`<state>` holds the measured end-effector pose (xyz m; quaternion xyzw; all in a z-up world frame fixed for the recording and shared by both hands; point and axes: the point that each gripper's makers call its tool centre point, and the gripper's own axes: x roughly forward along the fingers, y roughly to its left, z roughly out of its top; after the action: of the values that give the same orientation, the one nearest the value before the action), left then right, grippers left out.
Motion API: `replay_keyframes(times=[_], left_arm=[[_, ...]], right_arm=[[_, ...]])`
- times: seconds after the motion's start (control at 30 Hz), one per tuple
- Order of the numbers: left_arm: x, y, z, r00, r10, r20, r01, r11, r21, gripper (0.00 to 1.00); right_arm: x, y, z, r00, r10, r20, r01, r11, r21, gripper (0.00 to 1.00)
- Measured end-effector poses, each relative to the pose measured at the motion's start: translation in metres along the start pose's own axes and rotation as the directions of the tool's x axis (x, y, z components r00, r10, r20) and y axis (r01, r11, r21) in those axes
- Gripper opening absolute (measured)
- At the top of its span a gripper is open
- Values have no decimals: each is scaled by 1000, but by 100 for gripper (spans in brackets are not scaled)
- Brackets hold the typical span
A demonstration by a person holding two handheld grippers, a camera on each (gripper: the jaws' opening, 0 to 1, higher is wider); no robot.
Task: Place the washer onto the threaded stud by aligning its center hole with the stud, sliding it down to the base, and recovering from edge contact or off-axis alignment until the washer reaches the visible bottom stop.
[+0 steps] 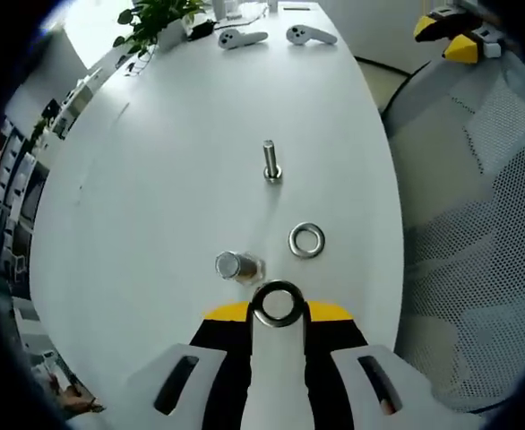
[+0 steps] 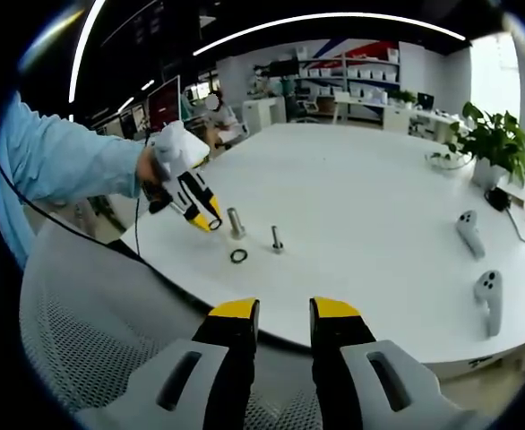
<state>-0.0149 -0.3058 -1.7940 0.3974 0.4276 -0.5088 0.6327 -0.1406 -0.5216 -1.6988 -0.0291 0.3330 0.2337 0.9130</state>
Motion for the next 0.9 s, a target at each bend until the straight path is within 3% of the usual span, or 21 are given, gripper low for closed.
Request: replay_keyframes(times=[0.37,0.9], left_arm=[[-16,15,24,997,52,55,-53,998,18,19],[-2,28,28,999,46,9,-47,998,48,19]], right_arm=[[0,0,0,1000,2,1,-2,1000,-3,25],[0,1,0,1000,3,-1,-3,1000,-4,25]])
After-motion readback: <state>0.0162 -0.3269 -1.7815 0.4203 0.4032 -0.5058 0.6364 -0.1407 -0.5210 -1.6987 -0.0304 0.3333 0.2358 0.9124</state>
